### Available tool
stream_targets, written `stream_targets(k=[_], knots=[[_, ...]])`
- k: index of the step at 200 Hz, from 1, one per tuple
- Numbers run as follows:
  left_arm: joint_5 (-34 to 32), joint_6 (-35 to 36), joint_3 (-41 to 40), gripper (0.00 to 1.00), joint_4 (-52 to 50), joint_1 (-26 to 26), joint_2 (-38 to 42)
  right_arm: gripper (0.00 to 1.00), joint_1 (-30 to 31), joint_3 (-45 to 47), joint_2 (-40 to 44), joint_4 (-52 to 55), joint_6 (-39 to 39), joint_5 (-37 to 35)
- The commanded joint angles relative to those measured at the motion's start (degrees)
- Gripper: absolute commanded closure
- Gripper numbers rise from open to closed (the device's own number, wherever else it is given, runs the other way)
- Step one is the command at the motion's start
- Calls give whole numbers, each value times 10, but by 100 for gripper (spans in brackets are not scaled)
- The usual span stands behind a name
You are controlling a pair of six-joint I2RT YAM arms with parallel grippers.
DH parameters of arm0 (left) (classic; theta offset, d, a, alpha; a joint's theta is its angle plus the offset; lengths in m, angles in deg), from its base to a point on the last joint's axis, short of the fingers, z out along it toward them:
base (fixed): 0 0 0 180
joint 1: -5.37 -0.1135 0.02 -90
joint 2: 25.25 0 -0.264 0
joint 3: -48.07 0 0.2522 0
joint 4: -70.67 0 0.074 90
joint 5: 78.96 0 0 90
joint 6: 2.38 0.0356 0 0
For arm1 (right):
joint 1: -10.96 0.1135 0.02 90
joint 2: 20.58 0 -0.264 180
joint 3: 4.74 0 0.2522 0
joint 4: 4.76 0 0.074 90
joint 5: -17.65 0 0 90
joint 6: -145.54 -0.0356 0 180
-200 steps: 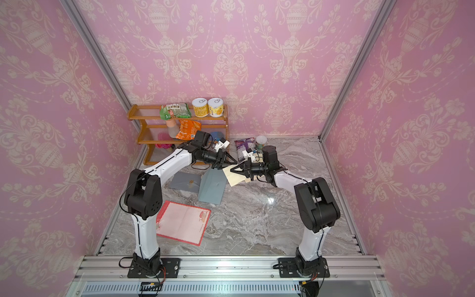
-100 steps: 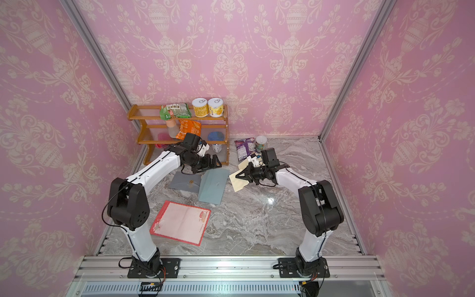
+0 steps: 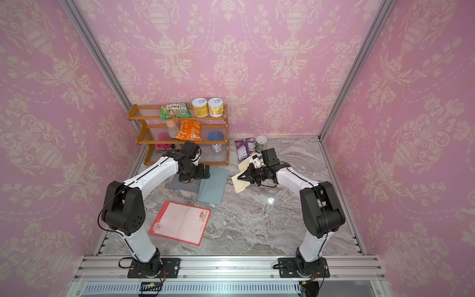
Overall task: Fold the letter paper in half and place it into the envelope
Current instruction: Fold the letter paper at the center of the board.
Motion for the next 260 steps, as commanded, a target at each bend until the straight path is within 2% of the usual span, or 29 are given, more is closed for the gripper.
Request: stream_targets(k=[1, 26, 50, 91, 118, 143, 206, 260], knots=[[91, -55, -20, 1, 71, 12, 35, 100, 2, -5, 20, -46, -49, 2], [159, -166, -50, 1, 176, 33, 43, 100, 4, 8, 19, -112, -103, 9], [196, -263, -71, 1, 285, 55, 28, 100, 6, 24, 15, -188, -159, 18], [224, -345, -71, 1, 392, 74, -12, 98, 11, 40, 9, -261, -204, 28], [236, -393, -82, 9, 458, 75, -27, 98, 11, 56, 9, -303, -230, 27], [243, -415, -88, 19, 494, 75, -33, 98, 12, 62, 6, -328, -247, 28], [249, -411, -90, 55, 489, 74, -24, 96, 12, 67, -1, -321, -238, 17], [257, -416, -98, 71, 498, 75, -18, 96, 11, 65, -12, -329, -242, 6]])
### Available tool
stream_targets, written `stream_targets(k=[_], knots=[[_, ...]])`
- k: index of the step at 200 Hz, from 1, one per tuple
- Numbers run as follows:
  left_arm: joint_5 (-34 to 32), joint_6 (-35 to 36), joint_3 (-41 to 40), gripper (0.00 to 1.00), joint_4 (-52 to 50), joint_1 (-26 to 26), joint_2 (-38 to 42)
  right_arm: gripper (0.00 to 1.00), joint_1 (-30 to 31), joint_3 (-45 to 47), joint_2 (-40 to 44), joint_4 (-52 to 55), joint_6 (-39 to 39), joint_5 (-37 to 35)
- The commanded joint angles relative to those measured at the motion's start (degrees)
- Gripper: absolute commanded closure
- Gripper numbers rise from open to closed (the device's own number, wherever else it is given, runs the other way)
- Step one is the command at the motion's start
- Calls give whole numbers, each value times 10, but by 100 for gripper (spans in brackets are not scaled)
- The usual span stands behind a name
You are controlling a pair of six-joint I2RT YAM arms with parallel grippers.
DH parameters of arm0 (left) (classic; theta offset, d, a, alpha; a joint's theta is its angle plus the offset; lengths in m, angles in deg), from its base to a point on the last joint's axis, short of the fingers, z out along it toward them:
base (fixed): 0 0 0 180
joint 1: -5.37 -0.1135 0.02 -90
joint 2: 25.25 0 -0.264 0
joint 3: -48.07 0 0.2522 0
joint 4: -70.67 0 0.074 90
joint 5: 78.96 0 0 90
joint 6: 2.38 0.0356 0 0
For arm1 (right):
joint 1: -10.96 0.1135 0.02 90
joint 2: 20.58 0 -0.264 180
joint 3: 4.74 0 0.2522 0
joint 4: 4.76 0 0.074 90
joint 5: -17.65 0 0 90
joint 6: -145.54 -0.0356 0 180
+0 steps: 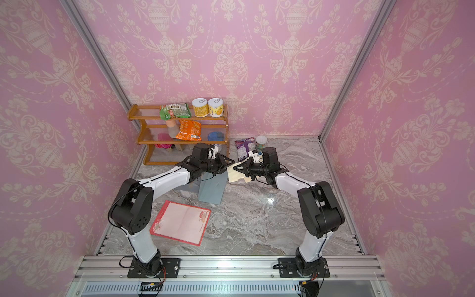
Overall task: Fold the letter paper in half and place it into the envelope
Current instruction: Fold the letter paper at the center of the board.
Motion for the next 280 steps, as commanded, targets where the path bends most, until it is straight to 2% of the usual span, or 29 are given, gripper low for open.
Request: stream_targets(k=[1, 19, 36, 64, 78, 85, 93, 96, 113, 115, 119, 153, 176, 223, 255, 264, 280], knots=[[18, -2, -9, 71, 11, 2, 12, 96, 3, 5, -8, -22, -13, -9], [23, -10, -14, 72, 27, 3, 12, 96, 2, 7, -11, -22, -13, -13], [26, -17, -20, 78, 38, 3, 14, 95, 3, 8, -15, -35, -19, -17], [33, -30, -31, 83, 59, 3, 14, 95, 1, 9, -24, -59, -35, -19], [36, -33, -33, 94, 63, 2, 13, 94, 2, 10, -29, -72, -44, -17], [36, -33, -33, 100, 63, 2, 14, 91, 2, 9, -31, -73, -44, -16], [36, -33, -32, 100, 63, 1, 15, 82, 2, 8, -31, -73, -43, -11], [37, -32, -31, 100, 63, 0, 16, 74, 1, 8, -31, -73, -41, -10], [45, -33, -23, 100, 63, -8, 16, 17, -6, 9, -24, -48, -23, -5], [46, -33, -22, 100, 63, -9, 16, 6, -7, 10, -23, -44, -20, -6], [50, -34, -21, 100, 64, -12, 16, 1, -9, 11, -20, -35, -13, -6], [77, -44, -6, 100, 68, -28, 15, 0, -15, 11, -26, -29, -3, 15], [96, -59, 1, 100, 85, -28, 4, 0, -14, 29, -51, -137, -62, 20], [100, -111, -12, 100, 155, -28, -15, 0, 1, 47, -120, -402, -235, 23], [103, -83, 0, 100, 125, -32, -19, 0, 1, 52, -103, -413, -242, 34], [106, -80, 3, 100, 121, -35, -22, 6, 1, 53, -92, -401, -233, 37], [109, -73, 5, 100, 117, -39, -25, 23, 2, 50, -78, -382, -223, 47]])
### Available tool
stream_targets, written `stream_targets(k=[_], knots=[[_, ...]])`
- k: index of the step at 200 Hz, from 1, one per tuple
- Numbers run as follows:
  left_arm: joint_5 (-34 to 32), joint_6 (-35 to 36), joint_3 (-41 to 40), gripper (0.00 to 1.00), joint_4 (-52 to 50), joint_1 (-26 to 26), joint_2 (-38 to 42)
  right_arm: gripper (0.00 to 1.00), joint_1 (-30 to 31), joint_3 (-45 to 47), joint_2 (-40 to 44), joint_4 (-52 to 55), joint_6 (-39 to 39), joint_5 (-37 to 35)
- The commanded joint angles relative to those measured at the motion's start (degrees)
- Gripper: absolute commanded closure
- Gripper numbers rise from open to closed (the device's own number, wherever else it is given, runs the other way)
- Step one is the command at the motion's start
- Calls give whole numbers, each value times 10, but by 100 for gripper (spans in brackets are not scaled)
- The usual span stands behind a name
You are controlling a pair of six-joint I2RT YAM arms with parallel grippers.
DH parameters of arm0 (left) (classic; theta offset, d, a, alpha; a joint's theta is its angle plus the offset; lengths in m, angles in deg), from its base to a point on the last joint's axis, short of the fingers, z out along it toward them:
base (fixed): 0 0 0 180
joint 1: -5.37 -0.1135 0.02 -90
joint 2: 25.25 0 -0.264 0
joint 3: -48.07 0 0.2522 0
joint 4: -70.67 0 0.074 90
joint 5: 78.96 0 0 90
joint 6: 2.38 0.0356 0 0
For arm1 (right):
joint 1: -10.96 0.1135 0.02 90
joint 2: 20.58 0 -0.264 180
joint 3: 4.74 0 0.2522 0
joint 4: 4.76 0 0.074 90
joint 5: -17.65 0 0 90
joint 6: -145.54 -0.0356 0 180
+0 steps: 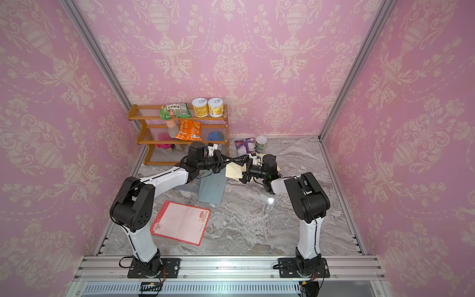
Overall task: Fold the letter paper in half and place it into the envelope
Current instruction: Fold the letter paper at the center of the board.
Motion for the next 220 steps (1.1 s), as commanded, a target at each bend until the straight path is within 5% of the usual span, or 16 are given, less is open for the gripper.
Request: stream_targets(k=[1, 22, 62, 78, 109, 114, 128, 136, 183, 220], knots=[[20, 17, 19, 100, -2, -10, -9, 25, 3, 1, 33, -21, -1, 23], [25, 33, 25, 100, -18, -17, -11, 52, 4, -5, 44, 9, 14, 36], [38, 68, 36, 100, -55, -28, -13, 76, 4, -12, 78, 146, 103, 49], [50, 76, 40, 100, -58, -29, -16, 100, 4, -16, 85, 199, 137, 48], [73, 142, 59, 97, -140, -30, -14, 100, 4, -29, 100, 293, 199, 31], [68, 170, 65, 86, -184, -31, -10, 100, 4, -32, 101, 309, 210, 30], [20, 258, 79, 26, -307, -36, 10, 100, 4, -44, 107, 360, 241, 26], [-27, 312, 94, 2, -389, -38, 19, 100, 4, -50, 110, 390, 264, 22], [-363, 472, 104, 1, -628, -38, 63, 100, 4, -44, 123, 459, 309, 7], [-438, 511, 62, 1, -625, -40, 77, 100, 4, -35, 128, 463, 308, 0]])
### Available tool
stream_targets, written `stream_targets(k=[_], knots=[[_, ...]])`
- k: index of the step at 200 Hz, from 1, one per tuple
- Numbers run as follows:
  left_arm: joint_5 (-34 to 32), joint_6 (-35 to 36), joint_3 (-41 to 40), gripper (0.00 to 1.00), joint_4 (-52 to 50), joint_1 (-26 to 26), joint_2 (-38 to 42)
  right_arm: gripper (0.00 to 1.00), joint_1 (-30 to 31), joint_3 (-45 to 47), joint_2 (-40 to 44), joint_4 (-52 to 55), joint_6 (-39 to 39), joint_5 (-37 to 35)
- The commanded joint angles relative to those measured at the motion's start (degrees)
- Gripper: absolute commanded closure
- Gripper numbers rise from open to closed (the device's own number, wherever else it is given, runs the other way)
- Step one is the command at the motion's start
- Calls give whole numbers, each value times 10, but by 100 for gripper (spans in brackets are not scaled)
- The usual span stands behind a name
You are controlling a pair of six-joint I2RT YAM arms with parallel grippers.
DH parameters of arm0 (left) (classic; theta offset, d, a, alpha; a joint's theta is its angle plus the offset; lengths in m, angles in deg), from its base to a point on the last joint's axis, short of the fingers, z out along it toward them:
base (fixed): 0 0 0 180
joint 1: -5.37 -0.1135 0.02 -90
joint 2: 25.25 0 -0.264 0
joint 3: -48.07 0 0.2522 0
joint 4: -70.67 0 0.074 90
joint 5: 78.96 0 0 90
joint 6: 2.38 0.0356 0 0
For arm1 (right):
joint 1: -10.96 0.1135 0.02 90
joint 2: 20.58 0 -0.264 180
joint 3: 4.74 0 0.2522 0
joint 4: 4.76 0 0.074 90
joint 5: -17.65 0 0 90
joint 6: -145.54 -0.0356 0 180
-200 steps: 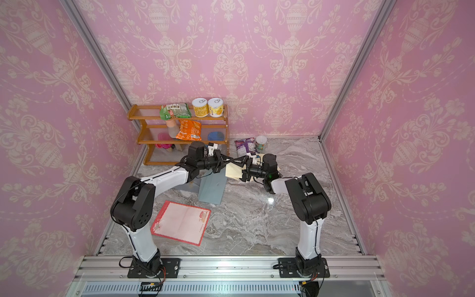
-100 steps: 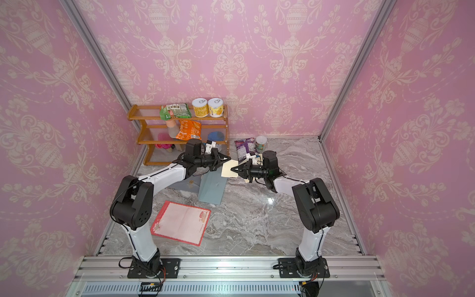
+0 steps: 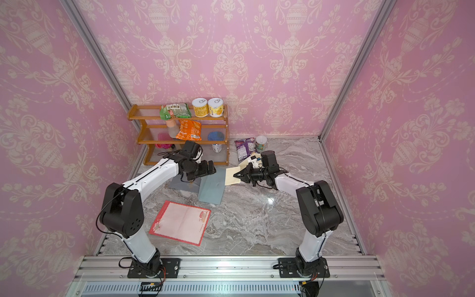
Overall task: Fold the letter paper in half and place it into the envelope
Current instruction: Fold the letter paper at the center of the board, then pick up the envelope from the center of the board.
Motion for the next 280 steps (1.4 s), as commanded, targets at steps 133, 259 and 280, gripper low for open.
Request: stream_targets(k=[133, 259, 280], knots=[[-51, 58, -57, 59, 28, -6, -61, 100, 2, 25, 57, 54, 39, -37], [-5, 39, -65, 100, 3, -3, 30, 100, 30, -33, 146, 365, 206, -236], [13, 13, -60, 100, 9, 1, 48, 100, 43, -85, 117, 439, 215, -288]])
